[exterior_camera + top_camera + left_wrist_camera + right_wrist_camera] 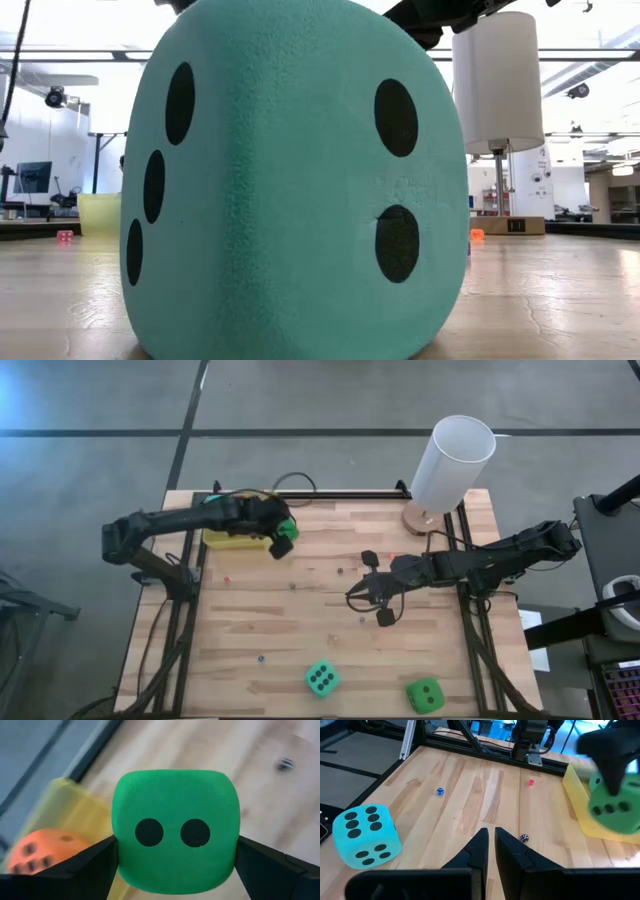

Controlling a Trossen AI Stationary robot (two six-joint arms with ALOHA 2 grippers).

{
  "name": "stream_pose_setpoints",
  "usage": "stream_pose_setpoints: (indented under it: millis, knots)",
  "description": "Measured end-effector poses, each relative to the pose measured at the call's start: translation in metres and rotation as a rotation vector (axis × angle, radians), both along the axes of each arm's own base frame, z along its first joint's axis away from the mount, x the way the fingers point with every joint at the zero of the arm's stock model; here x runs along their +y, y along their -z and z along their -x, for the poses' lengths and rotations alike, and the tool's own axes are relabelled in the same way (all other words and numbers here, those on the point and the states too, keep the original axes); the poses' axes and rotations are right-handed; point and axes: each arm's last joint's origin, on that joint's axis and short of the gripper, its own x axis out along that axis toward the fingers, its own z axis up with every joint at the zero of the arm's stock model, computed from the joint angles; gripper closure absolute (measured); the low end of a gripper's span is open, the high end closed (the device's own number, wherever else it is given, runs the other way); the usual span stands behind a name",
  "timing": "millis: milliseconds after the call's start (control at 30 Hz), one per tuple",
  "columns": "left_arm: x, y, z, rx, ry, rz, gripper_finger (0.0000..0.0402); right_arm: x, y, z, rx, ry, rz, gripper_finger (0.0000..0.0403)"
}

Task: Pick & Place Dice
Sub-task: Put the top green large die into the yellow bin

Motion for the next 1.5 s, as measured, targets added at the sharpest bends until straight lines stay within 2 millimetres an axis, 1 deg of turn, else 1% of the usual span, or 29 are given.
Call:
stream_pose_setpoints:
  millis: [167, 367, 533, 800, 1000, 1167, 1500]
  knots:
    - [0.021, -0.009, 0.017, -0.040, -0.170, -0.029, 0.0047, 0.000, 0.000, 0.000, 0.000, 0.000, 0.000, 0.0374]
    - [0.048, -0.002, 0.030, -0.055, -0.387, 0.003, 0.0043, 0.000, 0.000, 0.000, 0.000, 0.000, 0.000, 0.0374]
    - [0.066, 0.008, 0.031, -0.065, -0.501, 0.022, 0.0046, 0.000, 0.000, 0.000, 0.000, 0.000, 0.000, 0.0374]
    - [0.086, 0.024, 0.027, -0.069, -0.605, 0.029, 0.0042, 0.000, 0.000, 0.000, 0.000, 0.000, 0.000, 0.0374]
    - [0.094, 0.034, 0.024, -0.067, -0.669, 0.028, 0.0043, 0.000, 0.000, 0.000, 0.000, 0.000, 0.000, 0.0374]
    - [0.099, 0.037, 0.021, -0.097, -0.694, 0.022, 0.0039, 0.000, 0.000, 0.000, 0.000, 0.000, 0.000, 0.0374]
    - [0.101, 0.040, 0.022, -0.115, -0.799, 0.015, 0.0040, 0.000, 0.000, 0.000, 0.000, 0.000, 0.000, 0.0374]
